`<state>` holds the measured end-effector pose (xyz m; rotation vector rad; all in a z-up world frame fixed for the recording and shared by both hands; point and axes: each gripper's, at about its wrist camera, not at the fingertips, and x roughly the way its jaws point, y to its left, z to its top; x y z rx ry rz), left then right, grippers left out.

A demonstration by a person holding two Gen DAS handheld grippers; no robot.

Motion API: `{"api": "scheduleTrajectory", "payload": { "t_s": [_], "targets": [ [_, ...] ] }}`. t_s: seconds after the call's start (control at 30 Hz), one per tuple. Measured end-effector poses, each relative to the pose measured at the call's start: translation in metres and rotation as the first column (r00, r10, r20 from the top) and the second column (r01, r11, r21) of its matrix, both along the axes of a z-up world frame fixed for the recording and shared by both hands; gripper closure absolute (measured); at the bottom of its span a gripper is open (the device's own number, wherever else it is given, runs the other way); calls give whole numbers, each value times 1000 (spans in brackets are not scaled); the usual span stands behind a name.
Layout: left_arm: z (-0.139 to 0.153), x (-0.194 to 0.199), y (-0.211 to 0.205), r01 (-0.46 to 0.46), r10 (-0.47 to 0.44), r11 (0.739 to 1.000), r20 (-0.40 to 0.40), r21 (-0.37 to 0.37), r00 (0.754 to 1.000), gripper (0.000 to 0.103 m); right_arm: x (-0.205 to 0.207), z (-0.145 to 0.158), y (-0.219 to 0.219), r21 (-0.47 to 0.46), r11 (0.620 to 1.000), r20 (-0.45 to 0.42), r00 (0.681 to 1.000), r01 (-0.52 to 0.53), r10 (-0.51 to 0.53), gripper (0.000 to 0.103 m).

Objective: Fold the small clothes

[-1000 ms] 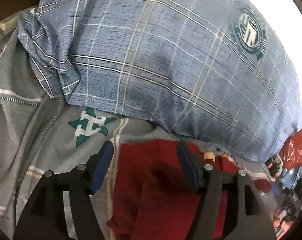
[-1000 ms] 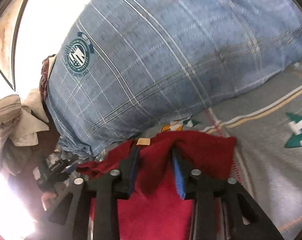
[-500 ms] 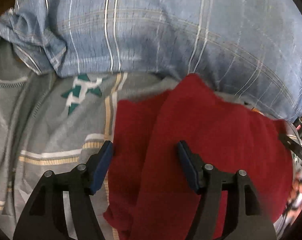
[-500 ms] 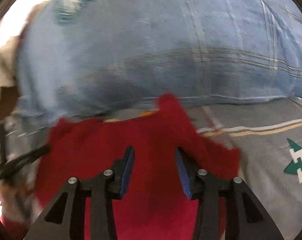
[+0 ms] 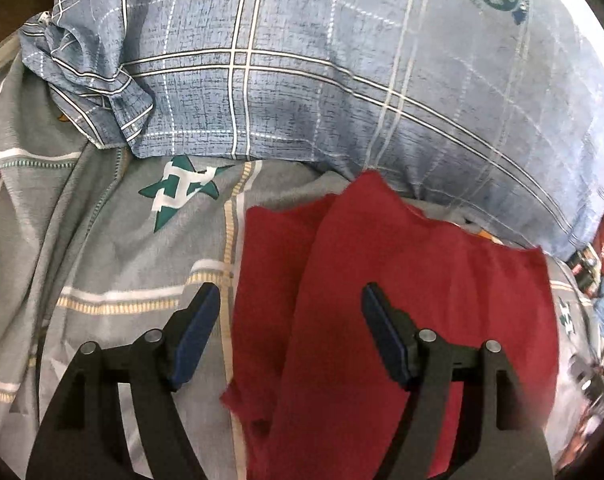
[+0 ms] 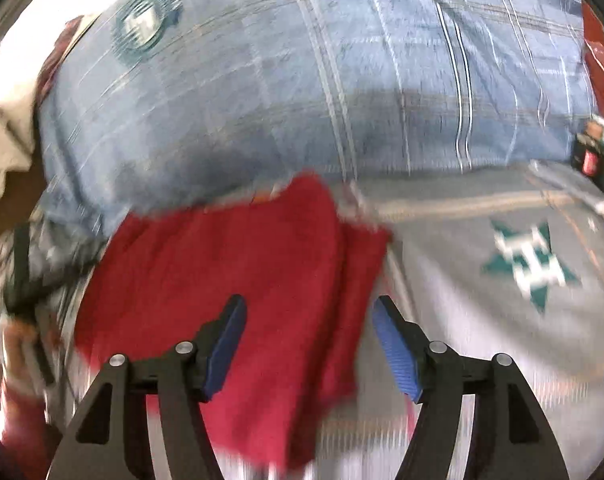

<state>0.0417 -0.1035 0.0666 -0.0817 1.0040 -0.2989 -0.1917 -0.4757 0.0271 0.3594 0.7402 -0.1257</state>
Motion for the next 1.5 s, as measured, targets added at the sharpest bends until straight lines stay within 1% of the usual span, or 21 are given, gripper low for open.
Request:
{"api": "scheduleTrajectory", "payload": {
  "t_s": [0.07, 0.1, 0.13, 0.2, 0.23, 0.33, 0.37, 0.47, 0.5, 0.57, 0.6, 0.67, 0.7, 0.73, 0.87, 0.97, 1.07, 1.13, 1.23, 1.4, 1.5],
  "targets": [
    [4, -13, 5, 3, -3, 1000, -4, -2, 1000, 30, -8, -16, 11, 2, 1000, -32, 999, -7, 7, 38],
    [6, -17, 0, 2, -2, 1000, -6, 0, 1000, 30, -8, -24, 15, 3, 1000, -48, 999, -9, 10, 47],
    [9, -23, 2, 1, -1, 1000, -7, 5, 1000, 30, -5, -31, 21, 8, 1000, -66, 998, -22, 23, 67],
    [15, -31, 6, -4, 4, 1000, -1, 12, 1000, 30, -4, -39, 26, -20, 999, -82, 996, -46, 44, 85],
    [18, -36, 9, -9, 9, 1000, 3, 15, 1000, 30, -6, -35, 28, -51, 998, -77, 996, -43, 39, 90],
    [18, -50, 20, -23, 23, 999, 16, 36, 1000, 30, -18, -22, 27, -73, 997, -43, 998, -38, 35, 96],
    [16, -55, 22, -32, 31, 998, 23, 47, 999, 30, -22, -21, 26, -79, 996, -42, 999, -28, 25, 96],
    [3, -58, 24, -45, 44, 997, 17, 62, 999, 30, -19, -38, 27, -100, 995, -110, 994, -19, 7, 96],
    [-1, -58, 25, -44, 44, 997, 4, 58, 999, 30, -20, -36, 29, -114, 993, -114, 993, -13, 0, 96],
    [-13, -55, 27, -48, 49, 998, -26, 41, 998, 30, -24, -25, 35, -139, 990, -102, 994, 14, -29, 88],
    [-17, -52, 27, -53, 54, 998, -37, 40, 998, 30, -28, -13, 39, -156, 987, -72, 996, 36, -48, 86],
    [-24, -47, 28, -60, 63, 997, -54, 43, 997, 30, -28, 6, 49, -167, 985, -17, 999, 31, -34, 75],
    [-25, -45, 28, -60, 62, 997, -56, 40, 997, 30, -25, 13, 56, -161, 987, 1, 1000, 13, -13, 62],
    [-25, -43, 28, -61, 62, 997, -49, 37, 997, 30, -20, 17, 62, -151, 989, 16, 1000, -10, 13, 54],
    [-26, -41, 26, -48, 49, 997, -26, 59, 998, 28, 30, 16, 100, -89, 984, 30, 987, -154, 157, 54],
    [-30, -39, 26, -37, 39, 997, -26, 63, 999, 26, 79, 8, 136, -117, 966, 7, 973, -229, 231, 56],
    [-32, -38, 27, -27, 29, 998, -27, 65, 999, 24, 133, 0, 164, -95, 952, -13, 956, -292, 292, 57],
    [-35, -35, 29, -36, 38, 998, -44, 50, 998, 20, 161, -3, 180, -109, 944, -28, 950, -313, 312, 60],
    [-39, -31, 30, -42, 43, 999, -73, 20, 996, 19, 200, -2, 204, -117, 929, -46, 937, -350, 347, 63],
    [-40, -27, 25, -36, 37, 999, -79, 21, 996, 19, 245, -2, 227, -142, 919, -65, 930, -368, 362, 63],
    [-40, -26, 24, -36, 38, 999, -76, 28, 996, 19, 277, -22, 228, -82, 927, -134, 926, -366, 354, 63]
  ]
}}
